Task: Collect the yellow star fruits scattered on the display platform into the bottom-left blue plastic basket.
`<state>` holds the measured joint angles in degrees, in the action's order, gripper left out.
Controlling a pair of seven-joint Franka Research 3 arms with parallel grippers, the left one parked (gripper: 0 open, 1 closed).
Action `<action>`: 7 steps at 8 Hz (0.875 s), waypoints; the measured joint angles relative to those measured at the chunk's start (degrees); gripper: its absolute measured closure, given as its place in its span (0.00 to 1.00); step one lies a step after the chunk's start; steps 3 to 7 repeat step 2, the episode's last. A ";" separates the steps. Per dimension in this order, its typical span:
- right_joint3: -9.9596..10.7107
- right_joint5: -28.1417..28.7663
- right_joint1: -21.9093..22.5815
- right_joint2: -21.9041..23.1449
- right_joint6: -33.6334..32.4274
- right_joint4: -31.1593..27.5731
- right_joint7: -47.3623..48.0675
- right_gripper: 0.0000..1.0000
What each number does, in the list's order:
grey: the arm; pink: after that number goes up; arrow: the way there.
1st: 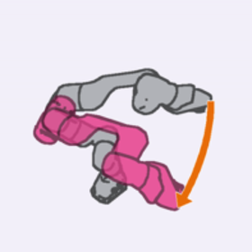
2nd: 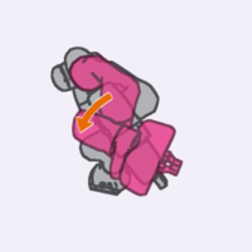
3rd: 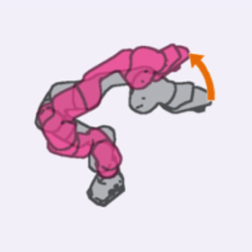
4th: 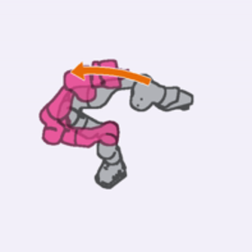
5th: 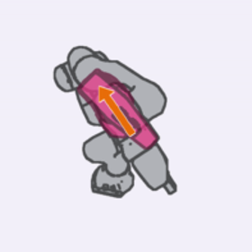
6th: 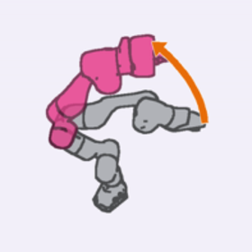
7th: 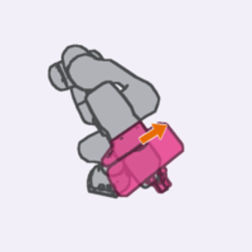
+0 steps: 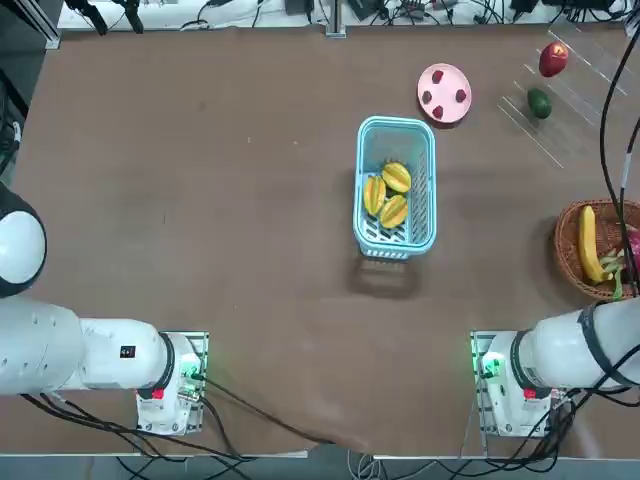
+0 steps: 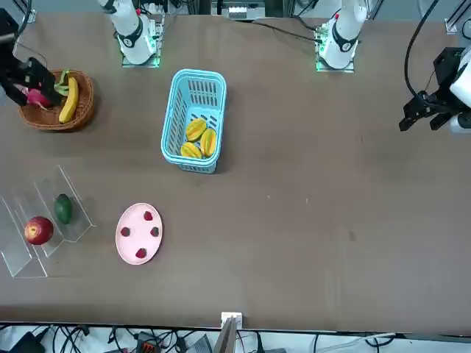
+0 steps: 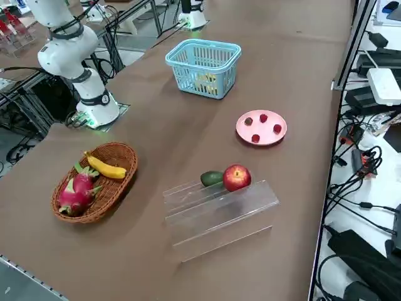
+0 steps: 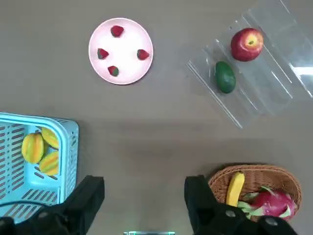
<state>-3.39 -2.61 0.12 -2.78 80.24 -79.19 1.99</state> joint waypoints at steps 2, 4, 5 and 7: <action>1.32 0.00 -0.05 -0.63 0.08 0.00 -0.66 0.00; 1.32 0.00 -0.05 -0.63 0.08 0.00 -0.66 0.00; 1.32 0.00 -0.05 -0.63 0.08 0.00 -0.66 0.00; 1.32 0.00 -0.05 -0.63 0.08 0.00 -0.66 0.00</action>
